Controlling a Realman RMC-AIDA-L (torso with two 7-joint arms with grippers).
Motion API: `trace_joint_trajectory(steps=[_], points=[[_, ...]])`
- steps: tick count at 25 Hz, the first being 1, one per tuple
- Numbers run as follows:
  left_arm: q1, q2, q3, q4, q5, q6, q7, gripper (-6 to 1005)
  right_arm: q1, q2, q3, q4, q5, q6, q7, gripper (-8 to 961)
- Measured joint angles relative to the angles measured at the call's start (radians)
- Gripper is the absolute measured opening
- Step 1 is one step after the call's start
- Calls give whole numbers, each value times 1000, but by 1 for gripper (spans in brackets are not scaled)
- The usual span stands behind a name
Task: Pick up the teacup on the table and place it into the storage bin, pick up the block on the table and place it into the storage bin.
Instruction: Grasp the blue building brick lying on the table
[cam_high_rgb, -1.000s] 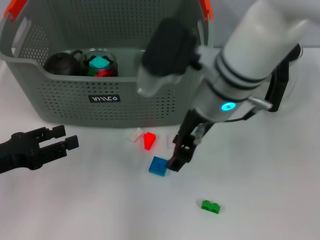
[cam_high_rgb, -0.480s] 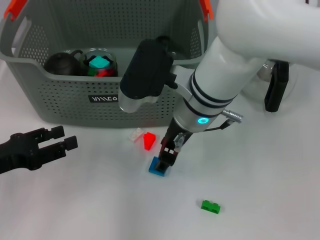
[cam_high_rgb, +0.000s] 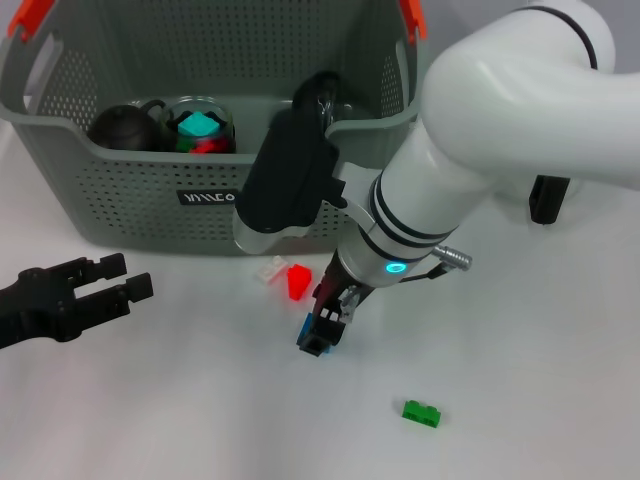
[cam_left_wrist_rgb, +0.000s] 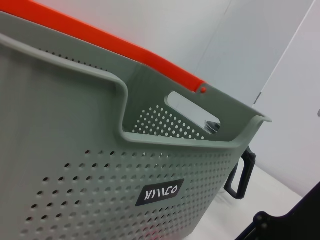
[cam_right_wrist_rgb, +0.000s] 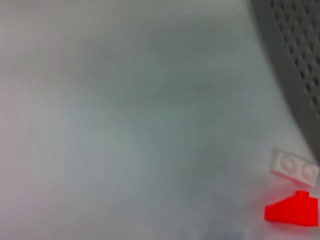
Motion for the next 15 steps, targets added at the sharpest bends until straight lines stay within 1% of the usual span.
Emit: trace_joint_trajectory(steps=[5,15], points=[[0,0,0,0,0,-2,0,639,-2,0,-3,42,44,28,6,654],[0,-1,2,0,0,-3,0,639,4,0,-11,82,59,47,26,655]])
